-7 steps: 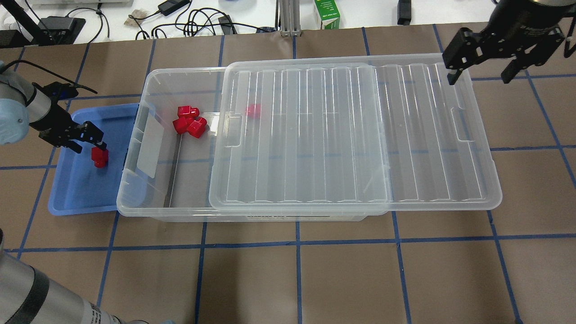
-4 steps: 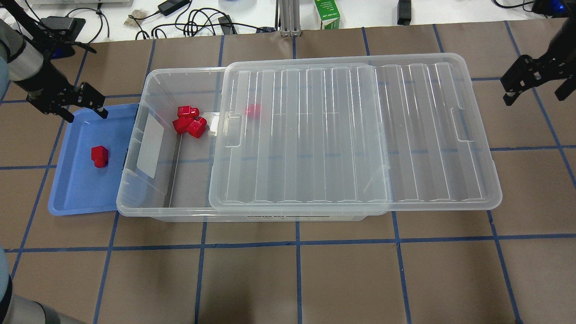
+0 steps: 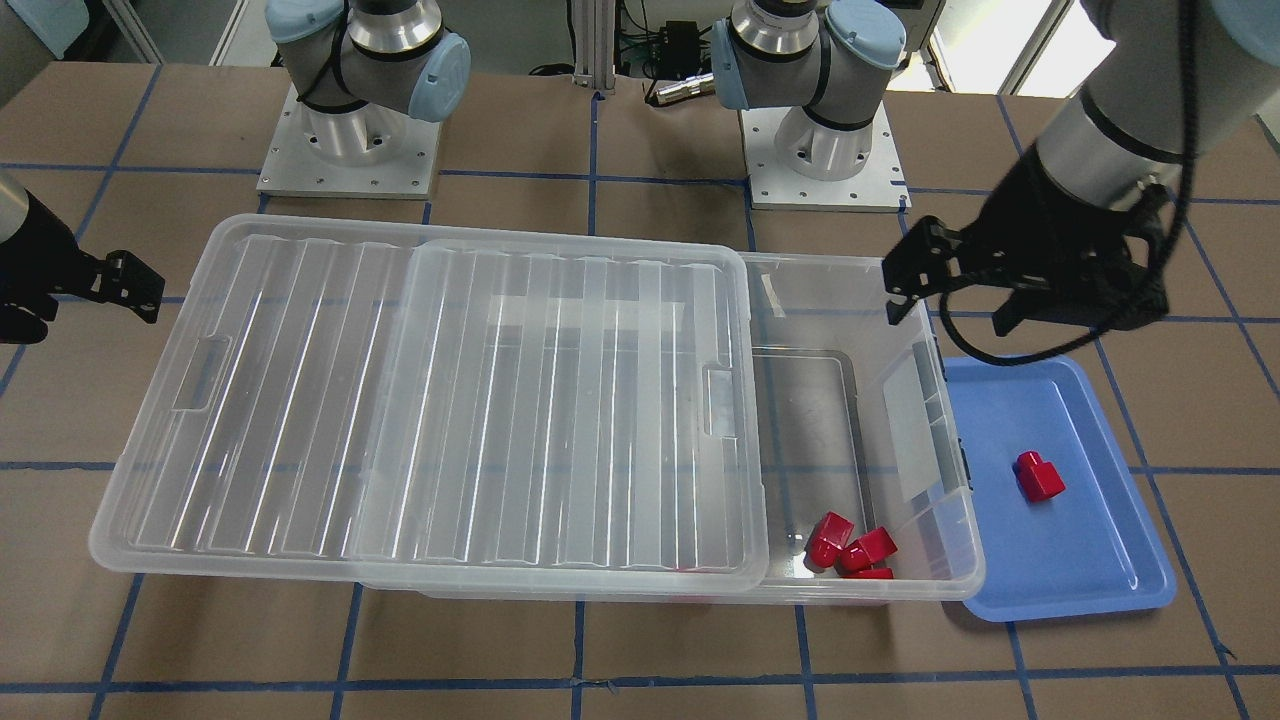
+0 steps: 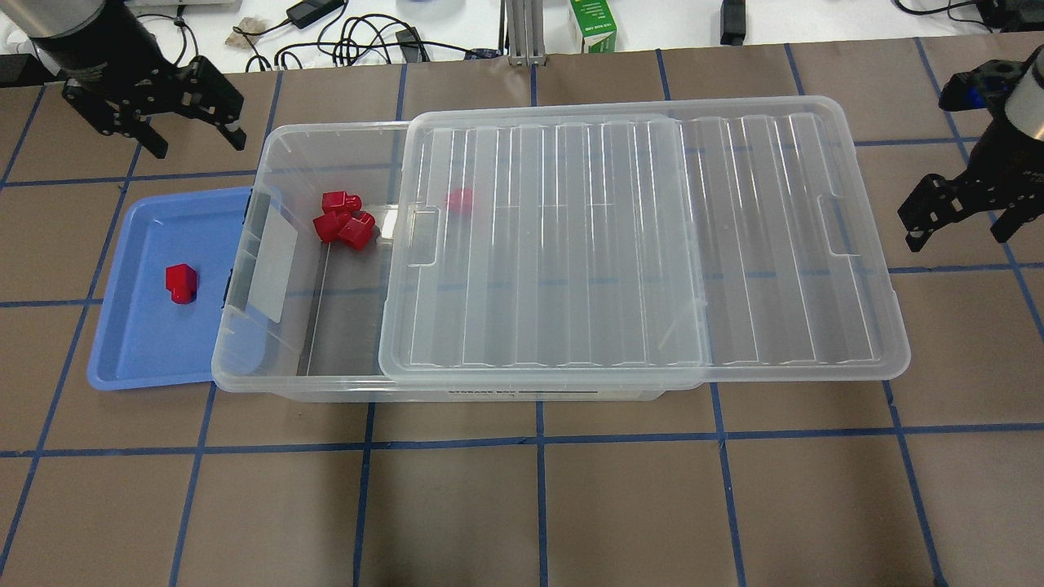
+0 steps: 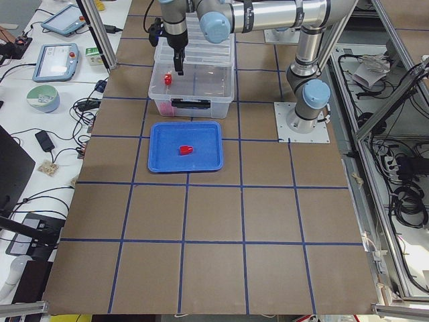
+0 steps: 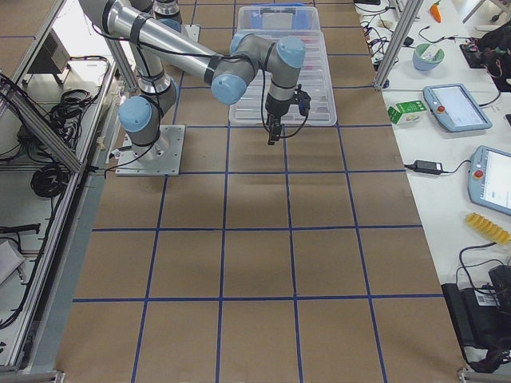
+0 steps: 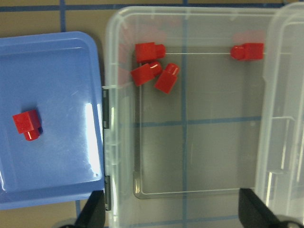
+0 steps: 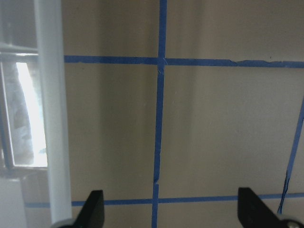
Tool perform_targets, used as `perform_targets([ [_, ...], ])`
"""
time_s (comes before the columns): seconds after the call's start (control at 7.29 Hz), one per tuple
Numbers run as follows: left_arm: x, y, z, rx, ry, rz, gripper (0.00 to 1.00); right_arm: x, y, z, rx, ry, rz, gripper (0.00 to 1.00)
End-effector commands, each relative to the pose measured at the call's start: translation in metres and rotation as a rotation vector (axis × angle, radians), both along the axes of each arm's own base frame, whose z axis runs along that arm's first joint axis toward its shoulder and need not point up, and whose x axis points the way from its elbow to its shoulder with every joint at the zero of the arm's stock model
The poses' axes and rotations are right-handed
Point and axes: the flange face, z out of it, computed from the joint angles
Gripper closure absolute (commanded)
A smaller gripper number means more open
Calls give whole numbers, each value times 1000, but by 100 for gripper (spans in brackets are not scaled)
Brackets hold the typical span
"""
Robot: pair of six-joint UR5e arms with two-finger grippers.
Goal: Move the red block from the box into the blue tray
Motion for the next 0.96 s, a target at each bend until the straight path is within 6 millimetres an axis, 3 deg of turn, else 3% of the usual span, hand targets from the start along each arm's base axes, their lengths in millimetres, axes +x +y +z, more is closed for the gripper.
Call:
perform_targets([
  [0.0,-43,38,8,-2,-64,-77,0,1,-4,-24,5,-1,4,0],
  [0.14,-35,47,-7,26,-69,-68,0,4,-5,-25,3,-6,-1,0],
  [0.41,-25,50,-10,22,-79,-22,0,28,-11,-22,-7,-11,32,0],
  [0.55,-11,47,-6,24,-73,10,0,58,-13,-23,-16,-24,43,0],
  [0.82,-7,42,-6,21,-64,52,0,113,-14,-21,-31,-13,15,0],
])
